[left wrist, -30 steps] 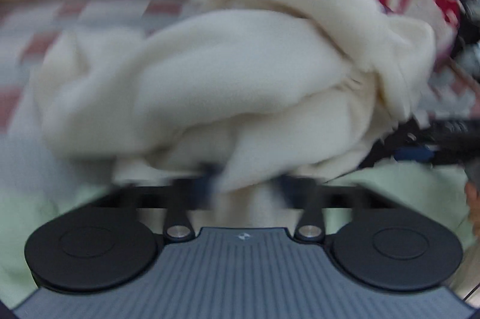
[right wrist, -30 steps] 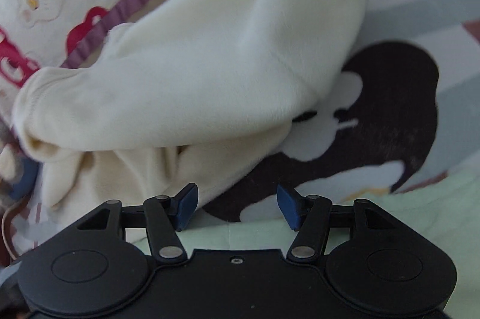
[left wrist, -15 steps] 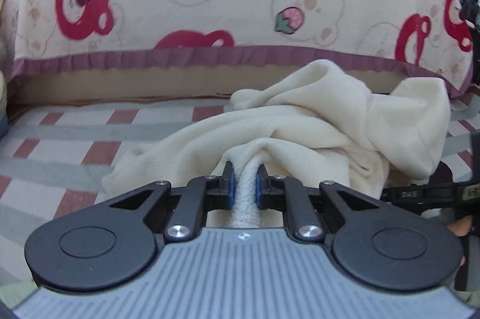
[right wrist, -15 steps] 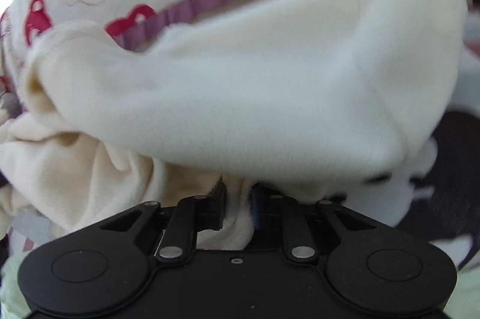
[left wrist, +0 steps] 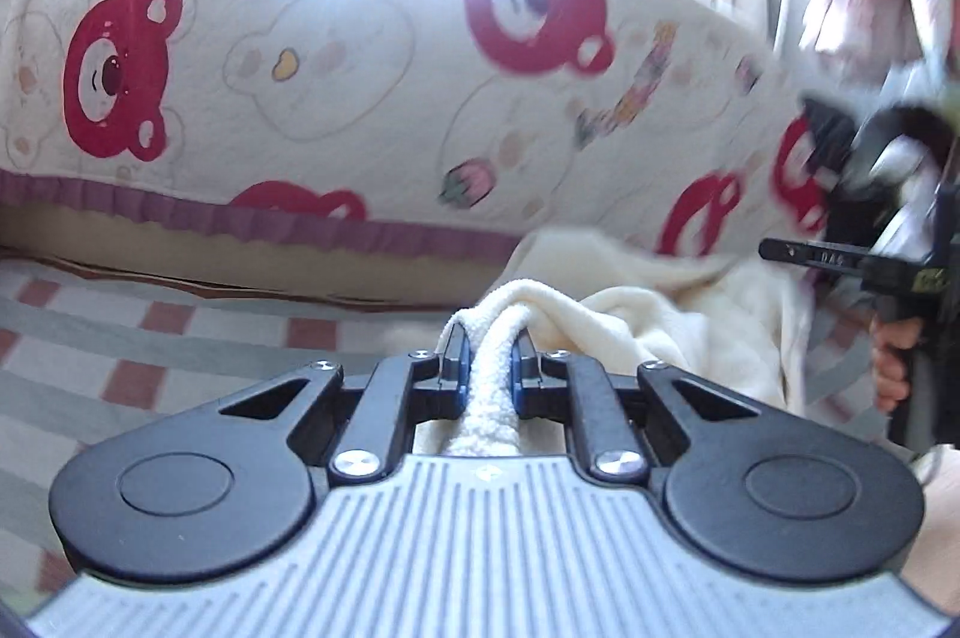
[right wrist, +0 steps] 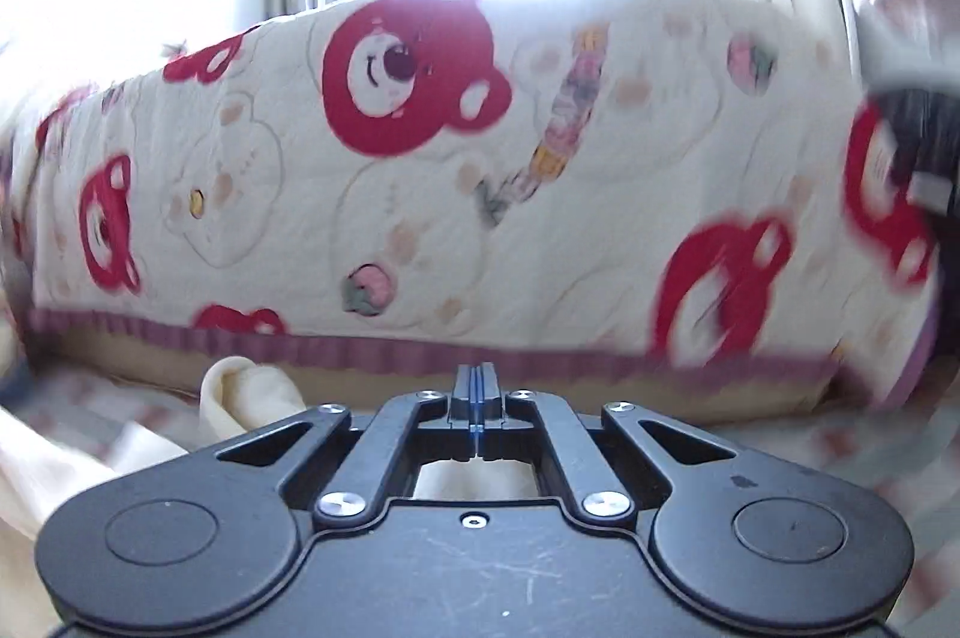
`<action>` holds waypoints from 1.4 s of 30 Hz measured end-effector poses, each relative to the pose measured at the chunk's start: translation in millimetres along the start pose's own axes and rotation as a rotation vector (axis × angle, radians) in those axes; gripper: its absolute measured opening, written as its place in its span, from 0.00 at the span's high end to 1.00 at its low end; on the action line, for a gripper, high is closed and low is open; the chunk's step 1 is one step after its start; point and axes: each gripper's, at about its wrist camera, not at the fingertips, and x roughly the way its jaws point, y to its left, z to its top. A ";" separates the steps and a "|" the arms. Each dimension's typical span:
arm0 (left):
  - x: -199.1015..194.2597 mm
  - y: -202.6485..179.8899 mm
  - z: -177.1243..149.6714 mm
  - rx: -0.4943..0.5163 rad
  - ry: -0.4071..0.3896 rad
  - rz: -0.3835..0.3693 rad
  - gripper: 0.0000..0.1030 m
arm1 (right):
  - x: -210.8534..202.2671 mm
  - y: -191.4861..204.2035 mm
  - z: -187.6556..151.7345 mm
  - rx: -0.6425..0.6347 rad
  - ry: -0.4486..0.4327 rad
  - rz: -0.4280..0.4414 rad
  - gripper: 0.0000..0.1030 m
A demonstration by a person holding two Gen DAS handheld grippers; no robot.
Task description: Fold clothes
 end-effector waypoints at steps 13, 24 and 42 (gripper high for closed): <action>35.8 35.4 -116.3 -0.161 0.473 0.131 0.83 | -12.4 34.9 -87.2 -0.040 0.093 0.316 0.35; -2.6 54.1 -79.1 -0.144 0.290 0.159 0.69 | 22.0 28.6 -114.7 0.178 0.430 0.351 0.72; 81.1 127.6 -94.8 -0.502 0.383 0.179 0.55 | 30.8 191.1 -124.8 -0.461 0.360 0.445 0.76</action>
